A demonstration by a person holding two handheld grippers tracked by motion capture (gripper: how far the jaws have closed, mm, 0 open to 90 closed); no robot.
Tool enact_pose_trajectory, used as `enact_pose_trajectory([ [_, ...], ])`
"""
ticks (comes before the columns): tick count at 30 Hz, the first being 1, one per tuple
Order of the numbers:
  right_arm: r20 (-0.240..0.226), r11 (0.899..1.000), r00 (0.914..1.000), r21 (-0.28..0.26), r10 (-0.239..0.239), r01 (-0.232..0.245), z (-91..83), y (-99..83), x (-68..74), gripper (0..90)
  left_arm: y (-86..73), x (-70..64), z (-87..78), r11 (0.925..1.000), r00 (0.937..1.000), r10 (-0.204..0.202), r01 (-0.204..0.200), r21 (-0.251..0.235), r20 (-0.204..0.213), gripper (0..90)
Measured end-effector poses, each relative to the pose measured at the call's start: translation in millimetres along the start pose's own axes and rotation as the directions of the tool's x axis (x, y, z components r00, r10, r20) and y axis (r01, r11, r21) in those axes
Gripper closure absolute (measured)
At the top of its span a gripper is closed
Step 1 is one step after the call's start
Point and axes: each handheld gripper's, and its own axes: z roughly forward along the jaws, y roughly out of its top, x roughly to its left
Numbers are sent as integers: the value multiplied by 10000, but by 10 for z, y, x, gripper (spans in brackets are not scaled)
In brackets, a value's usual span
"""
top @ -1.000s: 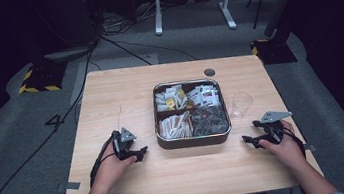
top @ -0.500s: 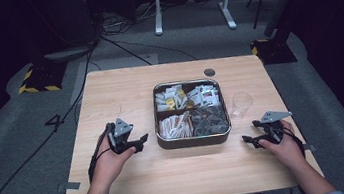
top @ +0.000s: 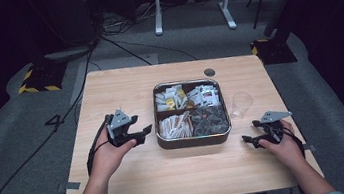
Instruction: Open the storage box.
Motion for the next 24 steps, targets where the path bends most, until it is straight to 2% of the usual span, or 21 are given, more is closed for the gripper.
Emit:
enact_pose_trajectory([
  [3, -2, 10000, 10000, -2, 2, -2, 0, 0, 0, 174, 92, -29, -4, 9999, 9999, 125, -125, -112, -18, 351],
  [7, 1, 10000, 10000, -8, -1, 1, 1, 0, 0, 174, 221, -46, 28, 9992, 9991, 396, -395, 42, -154, 349],
  [12, -1, 10000, 10000, -11, 5, -5, 1, 0, 0, 174, 382, -88, 127, 9985, 9982, 552, -551, -39, 235, 349],
  [15, 20, 10000, 10000, -1, 13, -13, 9, 8, -3, 174, 471, -131, 188, 9982, 9965, 562, -547, -255, 623, 349],
  [19, 8, 10000, 10000, -25, 12, -12, 14, 10, -4, 174, 574, -167, 267, 9965, 9943, 816, -802, -231, 682, 350],
  [22, 4, 10000, 10000, -24, 17, -17, 14, 10, -4, 174, 630, -187, 339, 9972, 9934, 748, -739, -134, 872, 351],
  [24, -7, 10000, 10000, -14, 17, -17, 16, 13, -6, 174, 655, -209, 396, 9989, 9898, 466, -449, -160, 1346, 365],
])
